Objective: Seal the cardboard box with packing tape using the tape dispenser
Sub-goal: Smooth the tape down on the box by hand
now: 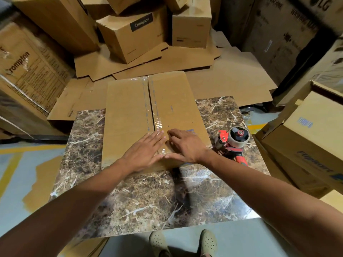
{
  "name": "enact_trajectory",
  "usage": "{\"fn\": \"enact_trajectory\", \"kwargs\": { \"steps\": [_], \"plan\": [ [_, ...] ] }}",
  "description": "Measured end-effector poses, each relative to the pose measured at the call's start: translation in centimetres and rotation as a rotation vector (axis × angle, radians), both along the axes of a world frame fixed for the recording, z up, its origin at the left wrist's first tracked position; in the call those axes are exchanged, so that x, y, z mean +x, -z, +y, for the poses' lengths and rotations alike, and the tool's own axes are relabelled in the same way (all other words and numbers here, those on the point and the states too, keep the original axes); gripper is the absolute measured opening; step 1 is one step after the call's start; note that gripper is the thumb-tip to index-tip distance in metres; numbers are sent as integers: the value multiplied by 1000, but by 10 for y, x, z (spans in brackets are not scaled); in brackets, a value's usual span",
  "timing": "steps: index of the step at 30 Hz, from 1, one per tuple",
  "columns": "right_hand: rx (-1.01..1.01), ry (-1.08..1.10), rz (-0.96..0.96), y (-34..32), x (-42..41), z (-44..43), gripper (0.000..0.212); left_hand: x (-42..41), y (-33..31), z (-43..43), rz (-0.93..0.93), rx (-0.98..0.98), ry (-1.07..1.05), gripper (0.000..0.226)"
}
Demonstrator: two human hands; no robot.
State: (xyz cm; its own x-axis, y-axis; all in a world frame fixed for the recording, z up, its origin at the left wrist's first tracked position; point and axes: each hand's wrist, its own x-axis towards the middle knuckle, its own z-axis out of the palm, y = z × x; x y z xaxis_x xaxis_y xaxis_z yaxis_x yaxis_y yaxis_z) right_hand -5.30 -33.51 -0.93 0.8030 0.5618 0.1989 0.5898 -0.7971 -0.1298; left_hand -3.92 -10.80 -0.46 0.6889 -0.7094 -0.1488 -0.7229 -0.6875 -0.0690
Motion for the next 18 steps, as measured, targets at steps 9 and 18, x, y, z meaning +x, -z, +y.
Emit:
{"fn": "enact_trajectory", "kwargs": {
  "steps": [9,18],
  "plan": [
    [-178,50,-65,31,6,23,77,3,16,10,-36,3,-11,88],
    [-214,64,20,18,5,27,92,3,20,19,-3,19,-28,100]
  ]
}}
